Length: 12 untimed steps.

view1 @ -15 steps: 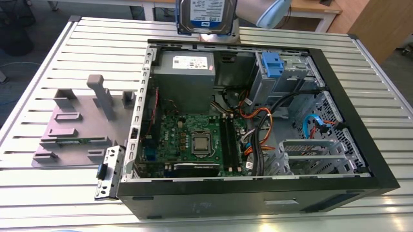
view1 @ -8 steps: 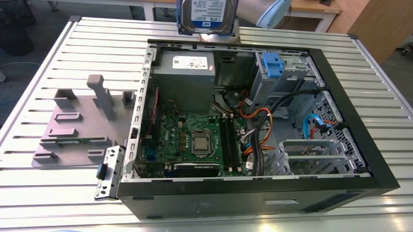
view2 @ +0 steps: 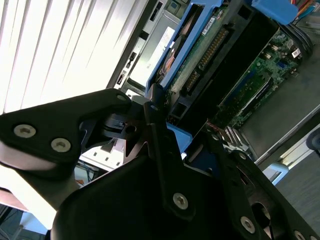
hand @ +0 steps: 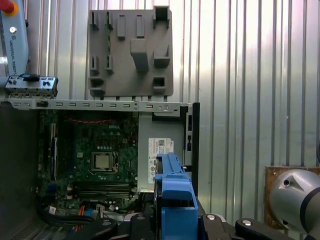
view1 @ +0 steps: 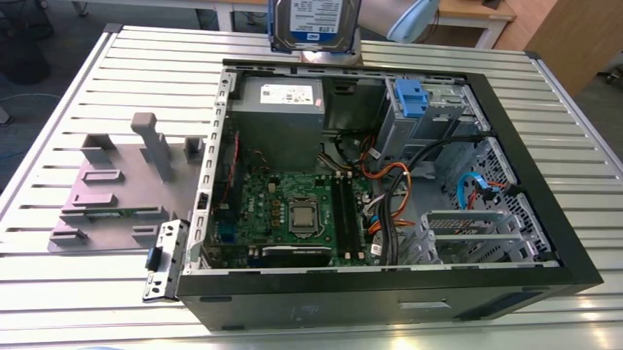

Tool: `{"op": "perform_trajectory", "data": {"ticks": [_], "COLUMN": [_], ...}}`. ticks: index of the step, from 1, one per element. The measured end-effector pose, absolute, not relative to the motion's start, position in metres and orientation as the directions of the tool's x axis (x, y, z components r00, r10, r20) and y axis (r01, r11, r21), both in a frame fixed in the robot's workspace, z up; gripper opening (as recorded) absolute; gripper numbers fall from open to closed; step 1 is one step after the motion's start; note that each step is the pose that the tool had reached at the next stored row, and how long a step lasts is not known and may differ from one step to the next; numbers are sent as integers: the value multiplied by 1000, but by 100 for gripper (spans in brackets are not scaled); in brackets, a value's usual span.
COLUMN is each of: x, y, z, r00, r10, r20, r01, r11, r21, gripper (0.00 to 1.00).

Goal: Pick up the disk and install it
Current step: 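Pick up the disk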

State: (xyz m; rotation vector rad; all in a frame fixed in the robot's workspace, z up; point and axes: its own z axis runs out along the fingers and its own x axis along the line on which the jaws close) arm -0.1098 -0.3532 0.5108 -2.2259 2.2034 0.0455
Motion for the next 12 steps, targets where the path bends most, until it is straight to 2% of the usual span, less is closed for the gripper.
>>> {"op": "perform_trajectory", "data": {"ticks": [12], "x": [-107], "y": [-353], "z": [511], "r00": [10], "r10": [-1000], "r20": [-27], "r01": [-1000], "r11": [-10], "r21": [14], "gripper": [36]}}
